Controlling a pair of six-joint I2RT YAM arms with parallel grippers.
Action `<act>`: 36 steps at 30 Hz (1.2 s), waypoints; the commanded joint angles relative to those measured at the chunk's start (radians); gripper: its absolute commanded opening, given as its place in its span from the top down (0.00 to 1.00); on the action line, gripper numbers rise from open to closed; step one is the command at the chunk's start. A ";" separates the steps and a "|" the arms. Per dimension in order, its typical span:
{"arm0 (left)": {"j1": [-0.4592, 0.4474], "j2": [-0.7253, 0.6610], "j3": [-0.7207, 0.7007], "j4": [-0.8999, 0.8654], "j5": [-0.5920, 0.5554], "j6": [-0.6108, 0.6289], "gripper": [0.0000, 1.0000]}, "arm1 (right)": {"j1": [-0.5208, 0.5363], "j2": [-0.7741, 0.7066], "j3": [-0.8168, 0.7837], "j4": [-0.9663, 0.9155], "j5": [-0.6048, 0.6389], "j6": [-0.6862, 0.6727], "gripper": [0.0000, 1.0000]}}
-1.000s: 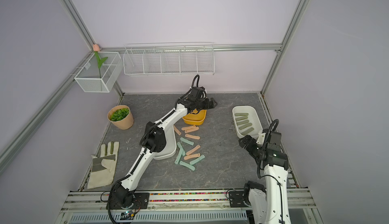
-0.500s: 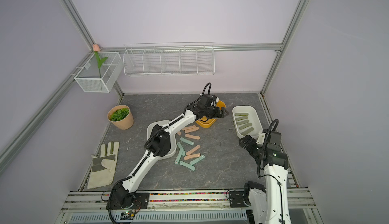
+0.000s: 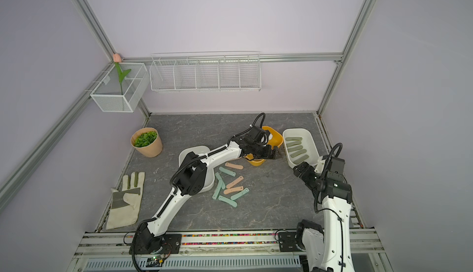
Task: Place the fruit knives into the storage box by color
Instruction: Move the storage box to the center of the board.
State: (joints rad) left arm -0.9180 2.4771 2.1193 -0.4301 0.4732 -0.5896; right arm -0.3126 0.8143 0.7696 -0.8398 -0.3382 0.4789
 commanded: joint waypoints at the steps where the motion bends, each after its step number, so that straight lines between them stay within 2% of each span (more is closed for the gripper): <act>1: -0.010 -0.070 -0.072 0.040 0.042 0.018 0.01 | -0.008 0.016 0.020 0.026 -0.011 -0.001 0.10; 6: -0.016 -0.147 -0.176 0.063 0.055 0.041 0.01 | -0.011 0.050 0.023 0.069 -0.037 0.016 0.10; 14: -0.001 -0.353 -0.347 0.161 -0.037 0.026 0.01 | 0.022 0.154 0.100 0.160 -0.078 0.032 0.08; 21: 0.053 -0.596 -0.688 0.343 -0.169 -0.098 0.01 | 0.203 0.335 0.244 0.209 -0.009 0.053 0.07; 26: 0.097 -0.719 -0.913 0.439 -0.276 -0.211 0.01 | 0.329 0.503 0.377 0.201 0.063 0.037 0.06; 31: 0.110 -0.740 -1.002 0.476 -0.294 -0.248 0.01 | 0.401 0.682 0.501 0.177 0.115 0.007 0.04; 36: 0.113 -0.699 -0.980 0.477 -0.281 -0.254 0.01 | 0.437 0.830 0.609 0.139 0.161 -0.024 0.02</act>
State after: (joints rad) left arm -0.8051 1.7580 1.1149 0.0006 0.2077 -0.8127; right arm 0.1085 1.5963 1.3357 -0.6605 -0.2268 0.4919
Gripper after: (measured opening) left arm 0.994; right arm 0.978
